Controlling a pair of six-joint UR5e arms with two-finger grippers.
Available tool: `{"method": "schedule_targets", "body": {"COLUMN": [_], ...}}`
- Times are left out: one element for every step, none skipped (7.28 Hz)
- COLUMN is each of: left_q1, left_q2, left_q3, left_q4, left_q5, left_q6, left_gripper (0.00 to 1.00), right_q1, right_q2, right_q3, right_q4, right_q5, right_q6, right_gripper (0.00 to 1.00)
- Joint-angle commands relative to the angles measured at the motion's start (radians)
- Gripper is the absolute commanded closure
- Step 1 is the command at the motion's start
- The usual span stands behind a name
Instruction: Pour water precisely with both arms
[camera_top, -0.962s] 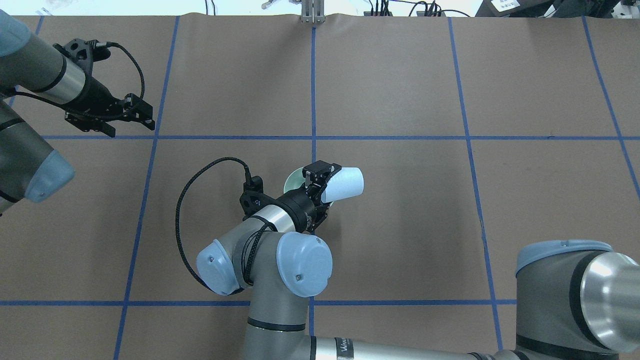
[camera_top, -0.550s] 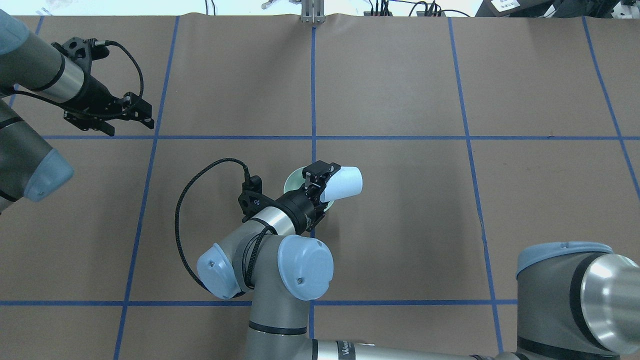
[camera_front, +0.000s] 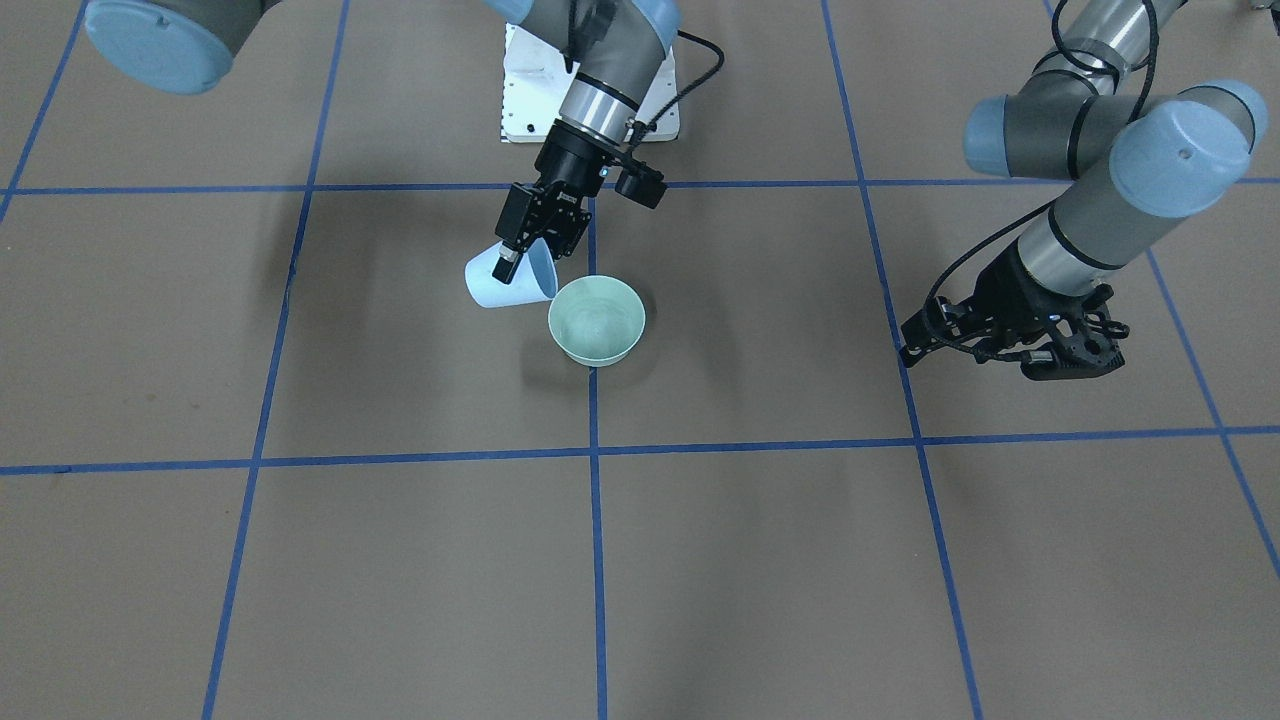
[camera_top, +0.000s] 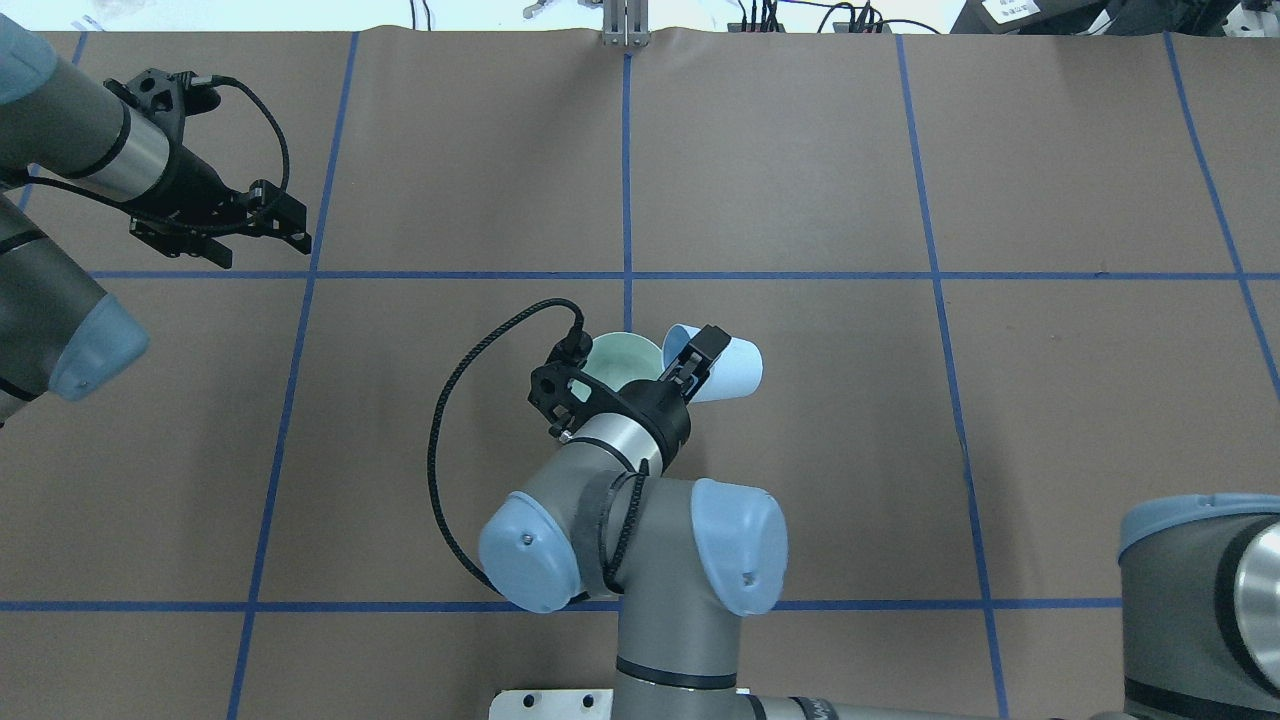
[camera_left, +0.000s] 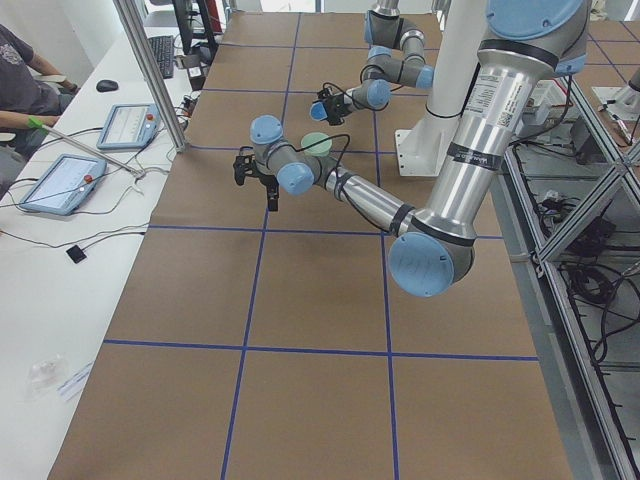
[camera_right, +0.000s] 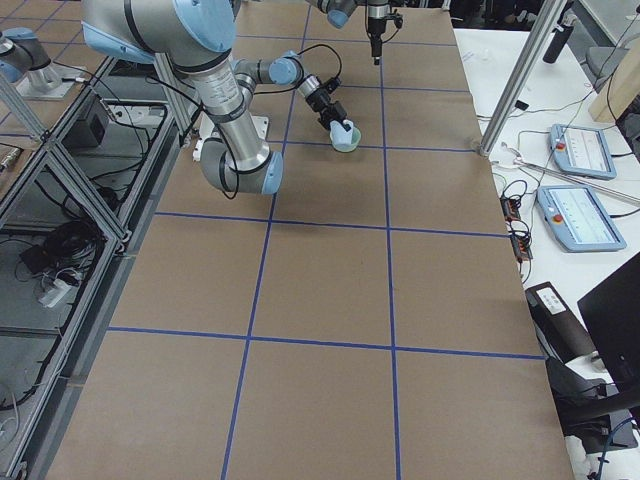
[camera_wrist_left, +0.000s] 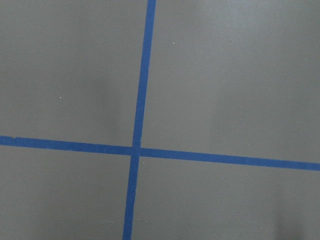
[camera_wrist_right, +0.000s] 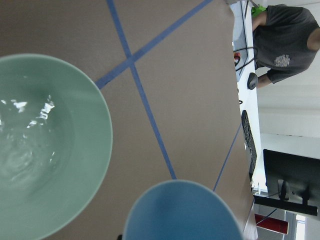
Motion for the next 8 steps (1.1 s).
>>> {"method": "schedule_targets", "body": {"left_q1": [0.001, 0.001, 0.001, 0.001, 0.001, 0.001, 0.001, 0.001], "left_q2": [-0.004, -0.003, 0.002, 0.005, 0.005, 0.006, 0.006, 0.005], "left_q3": [-0.023, -0.031, -0.04, -0.047, -0.049, -0.049, -0.049, -0.051], "left_q4": [0.009, 0.009, 0.009, 0.01, 0.01, 0.01, 0.01, 0.01], "left_q5": [0.0, 0.0, 0.002, 0.002, 0.002, 0.002, 0.002, 0.002], "left_q6": [-0.006, -0.009, -0.011, -0.013, -0.014, -0.014, -0.014, -0.016], "left_gripper": [0.0, 0.0, 0.0, 0.0, 0.0, 0.0, 0.0, 0.0], "right_q1": [0.028, 0.045, 0.077, 0.101, 0.132, 0.173, 0.263, 0.316], "right_q2": [-0.135, -0.199, -0.288, -0.377, -0.455, -0.552, -0.666, -0.78], "right_q3": [0.091, 0.141, 0.24, 0.326, 0.347, 0.338, 0.329, 0.277], "right_q4": [0.303, 0.337, 0.338, 0.342, 0.456, 0.671, 0.886, 1.116], "right_q5": [0.066, 0.089, 0.144, 0.152, 0.154, 0.201, 0.358, 0.407], "right_q6": [0.223, 0.245, 0.245, 0.242, 0.242, 0.244, 0.235, 0.224], "right_gripper": [0.87, 0.87, 0.87, 0.87, 0.88, 0.89, 0.89, 0.89]}}
